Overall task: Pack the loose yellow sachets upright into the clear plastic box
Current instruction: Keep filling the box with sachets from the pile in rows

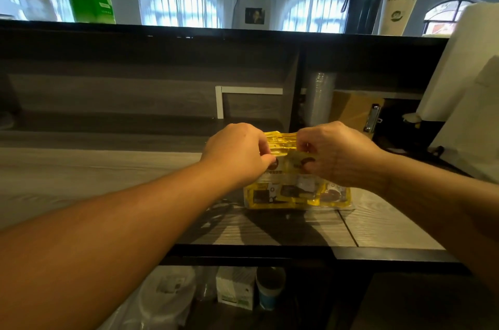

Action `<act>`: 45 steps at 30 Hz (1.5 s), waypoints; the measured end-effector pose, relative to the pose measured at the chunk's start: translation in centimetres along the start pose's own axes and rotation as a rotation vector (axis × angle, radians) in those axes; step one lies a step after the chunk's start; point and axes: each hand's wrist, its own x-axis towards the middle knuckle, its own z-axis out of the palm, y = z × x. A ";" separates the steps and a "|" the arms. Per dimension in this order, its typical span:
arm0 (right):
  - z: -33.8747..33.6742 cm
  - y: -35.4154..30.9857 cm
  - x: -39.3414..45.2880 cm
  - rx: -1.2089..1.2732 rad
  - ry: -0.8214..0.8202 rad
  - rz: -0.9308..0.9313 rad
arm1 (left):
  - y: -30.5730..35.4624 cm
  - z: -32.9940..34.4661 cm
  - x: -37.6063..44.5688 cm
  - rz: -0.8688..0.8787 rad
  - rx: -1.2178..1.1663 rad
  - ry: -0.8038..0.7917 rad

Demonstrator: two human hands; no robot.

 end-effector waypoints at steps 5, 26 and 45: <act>-0.3 -0.4 1.3 -0.059 -0.186 0.062 | -0.3 0.3 0.2 -0.017 -0.071 0.002; 0.1 -1.5 11.4 0.169 -0.068 0.016 | -13.2 5.4 8.1 -0.248 0.004 -0.105; 4.8 -5.7 23.3 -0.094 -0.575 0.172 | -14.1 4.4 7.0 -0.343 -0.499 0.490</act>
